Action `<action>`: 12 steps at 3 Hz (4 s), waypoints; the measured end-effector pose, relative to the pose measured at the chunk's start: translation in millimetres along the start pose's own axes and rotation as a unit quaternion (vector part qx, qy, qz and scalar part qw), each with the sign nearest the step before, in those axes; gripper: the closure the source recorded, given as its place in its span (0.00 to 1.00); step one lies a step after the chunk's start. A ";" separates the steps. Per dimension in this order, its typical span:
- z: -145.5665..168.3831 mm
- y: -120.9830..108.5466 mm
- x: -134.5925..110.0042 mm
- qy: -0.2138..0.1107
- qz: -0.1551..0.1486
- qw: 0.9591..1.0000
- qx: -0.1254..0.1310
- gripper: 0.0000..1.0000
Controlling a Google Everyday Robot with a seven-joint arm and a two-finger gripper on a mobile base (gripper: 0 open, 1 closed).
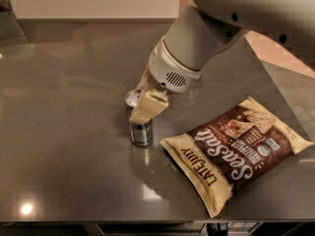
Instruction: Move redbull can near green can
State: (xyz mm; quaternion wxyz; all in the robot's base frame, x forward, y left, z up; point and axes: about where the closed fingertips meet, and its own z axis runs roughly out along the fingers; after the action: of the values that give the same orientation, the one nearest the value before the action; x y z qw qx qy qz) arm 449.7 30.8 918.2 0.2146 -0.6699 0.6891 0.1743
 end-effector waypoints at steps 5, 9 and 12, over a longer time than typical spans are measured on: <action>-91.0 -155.0 103.7 -0.005 0.203 0.973 0.114 1.00; -93.8 -203.2 153.0 -0.012 0.242 0.961 0.130 0.59; -88.6 -204.6 156.3 -0.013 0.239 0.962 0.134 0.00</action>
Offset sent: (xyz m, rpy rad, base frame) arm 0.1079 -0.0913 0.0361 -0.0382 -0.0150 -0.3451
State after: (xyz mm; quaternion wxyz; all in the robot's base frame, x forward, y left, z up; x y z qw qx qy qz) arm 646.7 -157.1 920.2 0.2633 -0.4485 0.8433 0.1354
